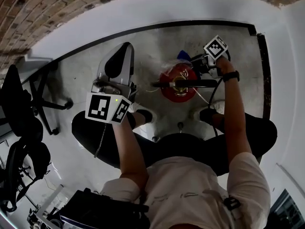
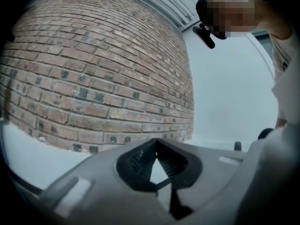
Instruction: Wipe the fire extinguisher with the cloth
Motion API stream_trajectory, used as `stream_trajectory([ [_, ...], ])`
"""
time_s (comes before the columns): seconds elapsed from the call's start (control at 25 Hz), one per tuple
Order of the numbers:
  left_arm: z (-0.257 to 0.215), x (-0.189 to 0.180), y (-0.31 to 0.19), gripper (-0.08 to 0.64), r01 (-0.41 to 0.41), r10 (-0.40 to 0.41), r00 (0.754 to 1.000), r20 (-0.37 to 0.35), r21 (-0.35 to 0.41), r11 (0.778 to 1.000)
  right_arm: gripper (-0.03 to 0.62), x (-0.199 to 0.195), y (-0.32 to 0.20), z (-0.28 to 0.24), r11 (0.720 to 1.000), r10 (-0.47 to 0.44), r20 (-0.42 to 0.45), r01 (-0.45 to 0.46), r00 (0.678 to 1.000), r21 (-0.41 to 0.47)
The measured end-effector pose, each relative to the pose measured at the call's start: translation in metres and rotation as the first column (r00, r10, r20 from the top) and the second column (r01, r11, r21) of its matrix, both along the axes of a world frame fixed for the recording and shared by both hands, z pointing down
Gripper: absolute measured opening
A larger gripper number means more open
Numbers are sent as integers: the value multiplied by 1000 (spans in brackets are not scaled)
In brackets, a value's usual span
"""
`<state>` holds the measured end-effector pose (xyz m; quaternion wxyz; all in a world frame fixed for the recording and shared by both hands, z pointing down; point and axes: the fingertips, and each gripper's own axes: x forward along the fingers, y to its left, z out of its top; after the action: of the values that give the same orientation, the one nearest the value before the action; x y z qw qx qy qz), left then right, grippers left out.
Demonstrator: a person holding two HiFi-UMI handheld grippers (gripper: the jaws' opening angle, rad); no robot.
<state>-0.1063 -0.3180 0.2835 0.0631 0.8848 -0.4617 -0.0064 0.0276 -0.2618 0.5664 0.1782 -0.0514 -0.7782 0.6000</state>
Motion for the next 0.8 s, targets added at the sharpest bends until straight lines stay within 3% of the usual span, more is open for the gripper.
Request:
stream_trajectory([
  [0.12, 7, -3, -3, 3, 9, -9, 1000, 13, -13, 1000, 70, -1, -2, 97, 973, 159, -108, -174, 981, -154],
  [0.2, 13, -4, -4, 3, 14, -13, 1000, 23, -22, 1000, 71, -3, -6, 146, 944, 245, -151, -271, 958, -186],
  [0.36, 21, -8, -4, 3, 24, -23, 999, 37, -39, 999, 71, 7, -4, 235, 937, 294, -347, -341, 891, -80],
  [0.44, 21, -9, -4, 3, 23, -22, 999, 33, -42, 999, 71, 12, -3, 251, 923, 332, -375, -381, 865, -61],
  [0.6, 14, -16, -7, 2, 37, -36, 999, 17, -32, 999, 72, 17, -22, 221, 938, 319, -341, -346, 885, -20],
  [0.72, 7, -18, -9, 3, 41, -41, 999, 4, -21, 999, 72, 17, -68, 110, 941, 334, -114, -338, 936, -17],
  [0.8, 0, -18, -10, 3, 36, -36, 999, -9, -11, 999, 72, 13, -81, 13, 971, 235, 47, -236, 971, 30],
])
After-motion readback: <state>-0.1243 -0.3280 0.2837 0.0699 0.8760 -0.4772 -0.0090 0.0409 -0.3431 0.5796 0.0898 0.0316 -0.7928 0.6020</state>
